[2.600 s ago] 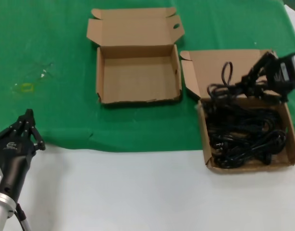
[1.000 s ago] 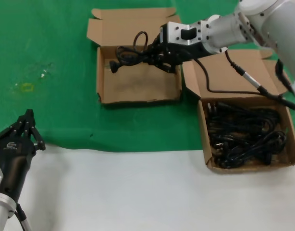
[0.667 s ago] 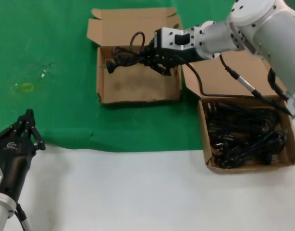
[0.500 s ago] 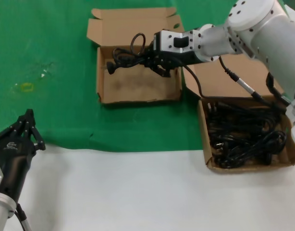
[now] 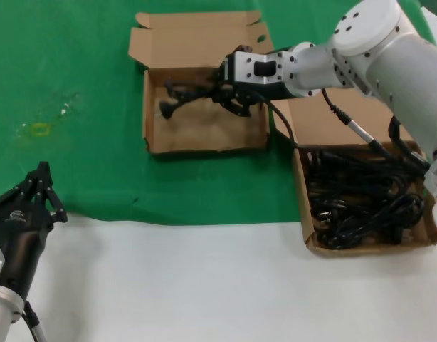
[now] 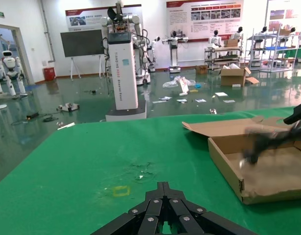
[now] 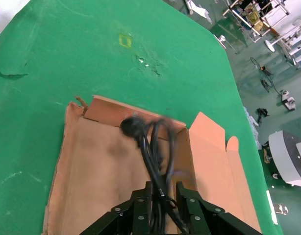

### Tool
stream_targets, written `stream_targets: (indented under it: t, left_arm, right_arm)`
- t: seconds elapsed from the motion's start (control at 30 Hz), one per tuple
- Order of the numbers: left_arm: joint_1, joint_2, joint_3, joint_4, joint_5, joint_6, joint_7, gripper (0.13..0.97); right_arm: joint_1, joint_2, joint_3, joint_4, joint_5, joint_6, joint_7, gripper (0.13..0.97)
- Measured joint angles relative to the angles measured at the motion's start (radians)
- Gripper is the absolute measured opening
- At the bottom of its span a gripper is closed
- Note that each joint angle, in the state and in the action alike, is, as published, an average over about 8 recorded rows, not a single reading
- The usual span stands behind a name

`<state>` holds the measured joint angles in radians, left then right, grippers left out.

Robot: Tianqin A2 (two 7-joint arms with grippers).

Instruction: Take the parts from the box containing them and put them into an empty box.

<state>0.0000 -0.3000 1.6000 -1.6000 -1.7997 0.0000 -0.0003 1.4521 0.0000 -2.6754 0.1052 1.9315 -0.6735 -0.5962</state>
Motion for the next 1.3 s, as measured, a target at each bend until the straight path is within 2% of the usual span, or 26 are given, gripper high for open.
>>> stream_targets:
  t: [0.27,0.57,0.83,0.97,1.07,1.23,1.3]
  left_arm:
    - [0.0,0.0,0.0,0.0,0.0,0.0,0.0,0.144]
    - [0.0,0.0,0.0,0.0,0.0,0.0,0.0,0.144]
    - [0.0,0.0,0.0,0.0,0.0,0.0,0.0,0.149]
    - [0.0,0.0,0.0,0.0,0.0,0.0,0.0,0.161]
    - [0.0,0.0,0.0,0.0,0.0,0.0,0.0,0.167]
    - [0.0,0.0,0.0,0.0,0.0,0.0,0.0,0.226]
    - [0.0,0.0,0.0,0.0,0.0,0.0,0.0,0.25]
  right_arm:
    - [-0.006,0.0,-0.051,0.002,0.052,0.017,-0.014,0.269]
    - [-0.011,0.0,-0.06,-0.008,0.074,0.023,-0.031,0.395]
    - [-0.012,0.0,-0.057,-0.01,0.075,0.022,-0.034,0.592]
    - [-0.013,0.0,-0.056,-0.009,0.075,0.023,-0.034,0.592]
    - [-0.027,0.003,-0.045,0.005,0.073,0.029,-0.028,0.666]
    - [-0.083,0.015,-0.001,0.064,0.065,0.054,-0.004,0.788]
    - [-0.114,0.021,0.023,0.096,0.06,0.068,0.01,0.804]
